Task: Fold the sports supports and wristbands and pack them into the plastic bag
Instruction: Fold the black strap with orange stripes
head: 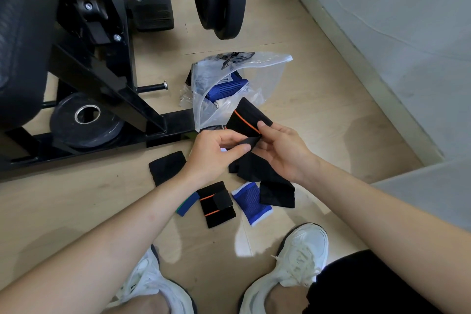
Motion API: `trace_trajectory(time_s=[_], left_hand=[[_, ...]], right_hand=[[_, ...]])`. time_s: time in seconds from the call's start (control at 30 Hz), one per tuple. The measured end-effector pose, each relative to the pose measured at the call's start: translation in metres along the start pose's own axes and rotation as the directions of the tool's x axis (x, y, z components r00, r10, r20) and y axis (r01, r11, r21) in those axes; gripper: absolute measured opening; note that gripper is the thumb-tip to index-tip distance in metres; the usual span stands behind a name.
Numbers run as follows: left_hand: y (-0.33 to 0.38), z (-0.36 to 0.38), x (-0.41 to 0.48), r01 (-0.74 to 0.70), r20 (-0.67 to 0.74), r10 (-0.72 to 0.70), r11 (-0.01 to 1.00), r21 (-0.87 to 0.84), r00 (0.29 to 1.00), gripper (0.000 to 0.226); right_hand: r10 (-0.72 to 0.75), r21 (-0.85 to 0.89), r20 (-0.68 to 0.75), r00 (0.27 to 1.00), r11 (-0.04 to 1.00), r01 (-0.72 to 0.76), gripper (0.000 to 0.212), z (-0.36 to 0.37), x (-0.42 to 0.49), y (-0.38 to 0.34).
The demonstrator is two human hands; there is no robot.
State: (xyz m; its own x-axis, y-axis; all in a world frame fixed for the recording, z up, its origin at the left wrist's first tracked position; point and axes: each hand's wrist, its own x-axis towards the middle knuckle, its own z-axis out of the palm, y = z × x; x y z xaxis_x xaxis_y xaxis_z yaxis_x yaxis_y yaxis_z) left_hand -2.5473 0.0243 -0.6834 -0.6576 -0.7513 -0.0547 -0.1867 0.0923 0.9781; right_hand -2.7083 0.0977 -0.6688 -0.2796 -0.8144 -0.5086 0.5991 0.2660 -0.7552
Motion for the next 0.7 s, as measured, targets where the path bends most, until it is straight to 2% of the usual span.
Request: trace_trajectory(time_s=[0.17,0.37,0.53,0.7], left_hand=[[-0.0028,-0.0036,0.0027,-0.010,-0.151,0.020,0.998,0.065,0.988,0.011],[-0.0025,-0.0041,0.0044,0.003,-0.265,0.037,0.989,0.149,0.964,0.005],[-0.0067,-0.0028,0.0049,0.042,-0.313,0.028,0.975,0.216,0.949,0.005],[-0.0093,-0.0040,0.0036,-0.013,-0.296,0.085,0.971,0.238,0.951,0.005]], right_hand=[[0.052,-0.066,0.037,0.998,0.997,-0.049,0.030,-0.0070,0.0018,-0.0015],[0.085,-0.129,0.080,0.993,0.989,-0.074,0.033,-0.0063,0.0015,-0.0016],[0.090,-0.113,0.083,0.992,0.990,-0.081,0.033,-0.0036,-0.0001,-0.0009],[0.089,-0.141,0.118,0.989,0.987,-0.072,0.035,-0.0033,-0.0014,-0.0030]])
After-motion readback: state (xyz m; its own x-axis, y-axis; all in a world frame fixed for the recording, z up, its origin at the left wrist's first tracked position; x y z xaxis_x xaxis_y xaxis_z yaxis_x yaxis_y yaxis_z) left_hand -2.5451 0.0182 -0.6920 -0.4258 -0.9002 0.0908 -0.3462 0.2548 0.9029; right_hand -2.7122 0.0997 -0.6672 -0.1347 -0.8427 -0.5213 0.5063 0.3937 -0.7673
